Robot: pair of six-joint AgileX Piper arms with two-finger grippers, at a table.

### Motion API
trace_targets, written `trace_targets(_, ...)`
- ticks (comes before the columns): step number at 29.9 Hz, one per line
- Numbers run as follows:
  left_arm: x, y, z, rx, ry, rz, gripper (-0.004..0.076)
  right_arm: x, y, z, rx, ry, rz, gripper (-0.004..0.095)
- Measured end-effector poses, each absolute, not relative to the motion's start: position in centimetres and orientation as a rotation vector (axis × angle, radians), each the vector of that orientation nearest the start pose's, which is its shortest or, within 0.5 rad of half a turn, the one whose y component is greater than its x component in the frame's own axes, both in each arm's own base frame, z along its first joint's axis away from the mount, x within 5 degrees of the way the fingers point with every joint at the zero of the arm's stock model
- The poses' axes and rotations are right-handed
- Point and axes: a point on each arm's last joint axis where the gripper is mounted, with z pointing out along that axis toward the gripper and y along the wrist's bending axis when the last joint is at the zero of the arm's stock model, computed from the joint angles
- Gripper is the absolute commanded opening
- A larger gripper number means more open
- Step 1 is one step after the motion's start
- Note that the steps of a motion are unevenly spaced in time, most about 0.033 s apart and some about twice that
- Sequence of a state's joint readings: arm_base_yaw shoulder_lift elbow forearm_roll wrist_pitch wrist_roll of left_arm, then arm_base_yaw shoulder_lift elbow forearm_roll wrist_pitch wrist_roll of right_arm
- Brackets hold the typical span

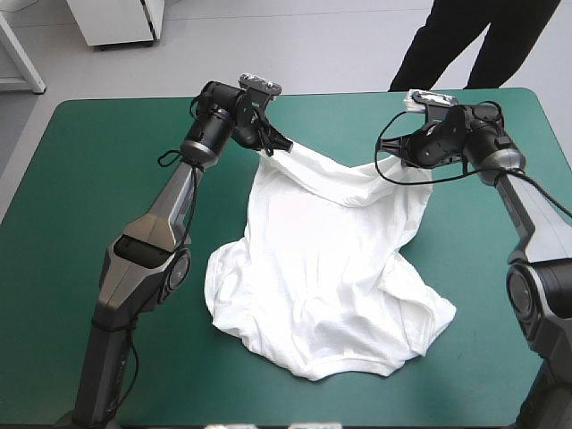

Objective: Fold the cloth

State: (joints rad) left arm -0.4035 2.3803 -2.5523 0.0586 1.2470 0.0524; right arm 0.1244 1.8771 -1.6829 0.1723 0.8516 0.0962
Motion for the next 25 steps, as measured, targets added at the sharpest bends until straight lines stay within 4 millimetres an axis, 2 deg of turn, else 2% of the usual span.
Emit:
trace_targets(3,49.1,-18.6,28.0,0.542,2.53,-0.039,-0.0008,43.9,5.8,28.6,0.107,2.544,0.329,0.0018)
trace_targets(6,50.2,-17.7,26.4,0.513,2.54,-0.027,0.005,45.2,5.5,27.2,0.098,2.555,0.326,0.0216)
trace_targets(9,50.7,-17.4,24.9,0.495,2.568,-0.062,0.0234,45.8,5.5,26.4,0.056,2.582,0.32,0.0534)
trace_targets(10,50.8,-17.2,24.6,0.486,2.586,-0.087,0.0312,45.9,5.6,26.3,0.05,2.588,0.328,0.0596)
trace_targets(11,50.8,-17.1,24.3,0.48,2.603,-0.108,0.0386,45.8,5.6,26.3,0.051,2.594,0.336,0.0648)
trace_targets(12,50.8,-16.9,24.2,0.47,2.62,-0.131,0.0452,45.8,5.7,26.3,0.051,2.598,0.346,0.066)
trace_targets(14,50.8,-16.6,24.3,0.449,2.632,-0.146,0.0526,45.8,5.8,26.8,0.048,2.601,0.366,0.0637)
trace_targets(18,50.3,-16.4,26.6,0.422,2.591,-0.168,0.052,45.3,5.9,28.4,0.027,2.616,0.381,0.0558)
trace_targets(20,49.6,-16.2,28.9,0.402,2.55,-0.182,0.0501,44.5,5.8,30.0,0.012,2.613,0.379,0.0527)
trace_targets(25,46.5,-15.5,36.8,0.376,2.396,-0.248,0.0457,41.4,5.4,34.6,-0.038,2.608,0.346,0.0481)
